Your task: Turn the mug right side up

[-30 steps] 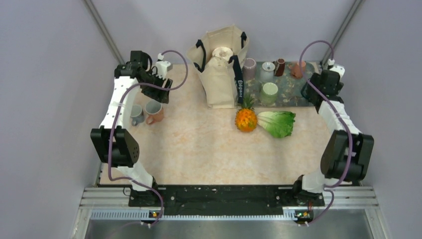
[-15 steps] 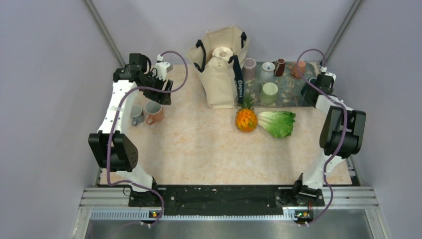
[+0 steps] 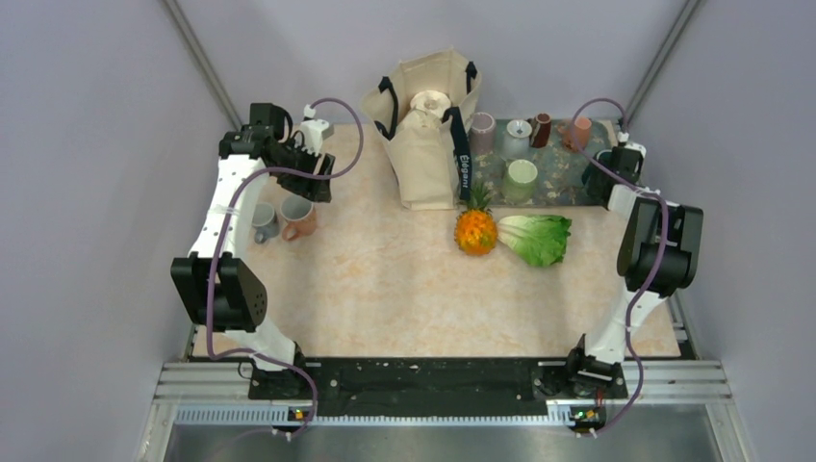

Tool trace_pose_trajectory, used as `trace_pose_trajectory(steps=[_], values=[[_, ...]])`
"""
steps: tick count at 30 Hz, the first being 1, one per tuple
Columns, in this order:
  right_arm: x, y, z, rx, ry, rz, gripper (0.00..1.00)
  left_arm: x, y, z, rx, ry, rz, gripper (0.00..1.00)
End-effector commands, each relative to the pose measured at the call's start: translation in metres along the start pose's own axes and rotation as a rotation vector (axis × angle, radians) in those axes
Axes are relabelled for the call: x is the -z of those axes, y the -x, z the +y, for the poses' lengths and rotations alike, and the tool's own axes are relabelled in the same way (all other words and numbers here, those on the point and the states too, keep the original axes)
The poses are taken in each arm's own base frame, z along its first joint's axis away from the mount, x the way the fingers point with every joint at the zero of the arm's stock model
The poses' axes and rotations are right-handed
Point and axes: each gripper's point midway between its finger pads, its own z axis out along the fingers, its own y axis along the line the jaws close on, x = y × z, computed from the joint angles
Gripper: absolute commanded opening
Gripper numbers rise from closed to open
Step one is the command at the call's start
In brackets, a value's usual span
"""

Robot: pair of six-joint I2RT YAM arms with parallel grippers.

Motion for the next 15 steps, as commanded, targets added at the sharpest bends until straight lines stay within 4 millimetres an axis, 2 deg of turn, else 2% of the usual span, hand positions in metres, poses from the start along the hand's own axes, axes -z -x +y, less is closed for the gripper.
trace_pose_trajectory(steps=[1, 7, 10, 13, 15], values=[[-0.0059, 0.0335, 0.0010, -0.032, 0.041, -0.081, 0.55, 0.0079, 0.0138, -0.0036, -0.004, -0.001, -0.059, 0.71], [-0.0112, 0.0353, 0.0041, -0.032, 0.061, -0.076, 0.53, 0.0058, 0.0124, -0.0046, -0.001, -0.007, -0.048, 0.70], [-0.0140, 0.0356, 0.0069, -0.025, 0.076, -0.068, 0.50, 0.0059, 0.0131, -0.0046, -0.003, -0.007, -0.050, 0.70], [-0.0149, 0.0364, 0.0096, -0.020, 0.091, -0.067, 0.38, 0.0046, 0.0125, -0.0043, -0.004, -0.008, -0.046, 0.70], [-0.0153, 0.0365, 0.0096, -0.018, 0.091, -0.065, 0.20, 0.0039, 0.0120, -0.0040, -0.005, -0.007, -0.044, 0.70]])
